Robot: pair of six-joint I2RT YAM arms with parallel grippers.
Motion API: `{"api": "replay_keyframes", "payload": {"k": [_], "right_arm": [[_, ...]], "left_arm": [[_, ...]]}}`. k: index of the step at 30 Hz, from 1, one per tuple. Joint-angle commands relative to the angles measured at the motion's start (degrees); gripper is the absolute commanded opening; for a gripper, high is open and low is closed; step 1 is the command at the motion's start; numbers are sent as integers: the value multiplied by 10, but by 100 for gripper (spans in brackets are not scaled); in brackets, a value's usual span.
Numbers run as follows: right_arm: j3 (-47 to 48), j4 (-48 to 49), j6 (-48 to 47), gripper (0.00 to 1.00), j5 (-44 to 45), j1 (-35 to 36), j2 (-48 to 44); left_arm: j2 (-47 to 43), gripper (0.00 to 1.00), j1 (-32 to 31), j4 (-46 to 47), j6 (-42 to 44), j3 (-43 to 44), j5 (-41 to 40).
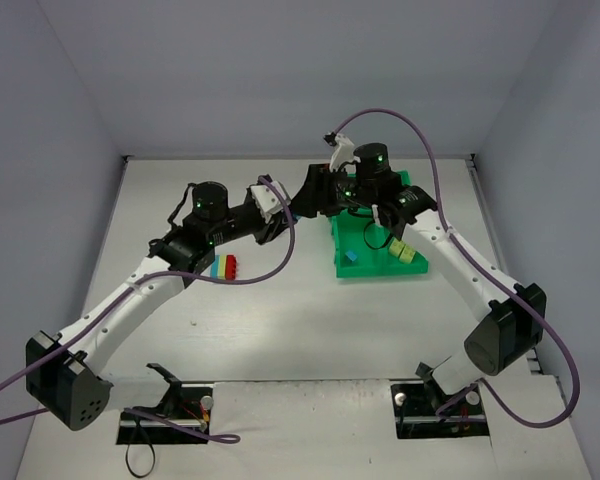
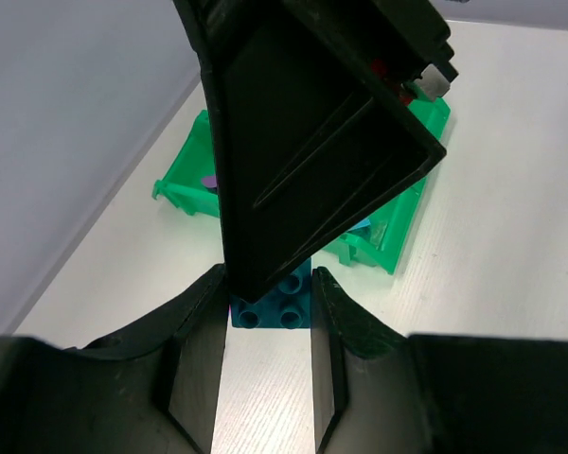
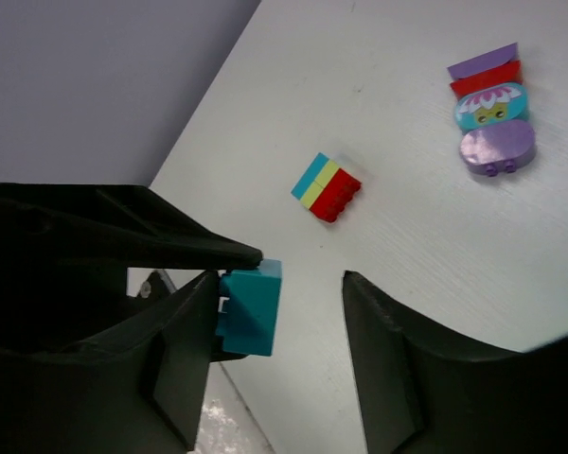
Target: Sort the legos into containers by color
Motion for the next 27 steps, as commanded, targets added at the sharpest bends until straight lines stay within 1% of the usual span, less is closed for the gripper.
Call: {"api": "replay_keyframes", "payload": {"k": [1, 3, 4, 5, 6, 8, 9, 11, 13, 14, 15, 16, 17, 18, 19, 20, 21, 22, 23, 24, 26, 27], "right_arm": [[16, 36, 4, 47, -17, 5, -2], [10, 36, 4, 41, -22, 5, -2], [8, 36, 4, 33, -27, 5, -2], [6, 36, 4, 29, -30, 6, -1], [2, 36, 4, 19, -36, 8, 1], [-2, 36, 1, 6, -41, 8, 1], [-8, 36, -1, 1, -41, 8, 1], [-14, 35, -10, 0, -31, 8, -2], [-22, 34, -17, 0, -15, 6, -8], [-26, 34, -26, 0, 10, 5, -10], [-30, 32, -33, 0, 28, -1, -14], [-38, 27, -45, 0, 68, -5, -15], [-44, 26, -49, 0, 89, -9, -17], [-49, 25, -53, 0, 109, -22, -19], [-60, 24, -55, 0, 131, -30, -19], [-65, 24, -61, 0, 178, -37, -19], [-69, 25, -64, 0, 198, -45, -16], [-73, 25, -66, 0, 216, -61, -14], [-81, 25, -68, 0, 255, -71, -9], [-85, 26, -68, 0, 275, -87, -6], [-91, 25, -72, 0, 302, -100, 4], [-91, 25, -77, 0, 321, -105, 18]], "left_arm": [[-5, 0, -6, 39, 21, 36, 6], [-4, 0, -6, 40, 22, 35, 1], [-4, 0, -6, 41, 24, 36, -1], [-3, 0, -6, 44, 27, 36, -4], [-1, 0, -6, 45, 27, 35, -7], [6, 0, -6, 49, 26, 36, -9], [8, 2, -6, 50, 24, 37, -11], [12, 27, -6, 54, 16, 35, -17], [10, 39, -6, 65, 0, 23, -34], [10, 48, -6, 66, -6, 20, -43], [11, 67, -6, 66, -16, 19, -70], [12, 74, -5, 63, -37, 15, -86], [13, 77, -5, 61, -47, 13, -102], [13, 79, -5, 57, -57, 10, -134], [13, 80, -5, 54, -82, 6, -152], [11, 80, -4, 54, -94, -5, -169], [10, 80, -3, 54, -107, -12, -186], [5, 82, 1, 50, -136, -19, -217], [3, 84, 5, 44, -159, -31, -233], [1, 85, 9, 27, -192, -36, -257], [-4, 87, 26, -2, -228, -42, -273], [-6, 87, 34, -46, -244, -43, -279]]}}
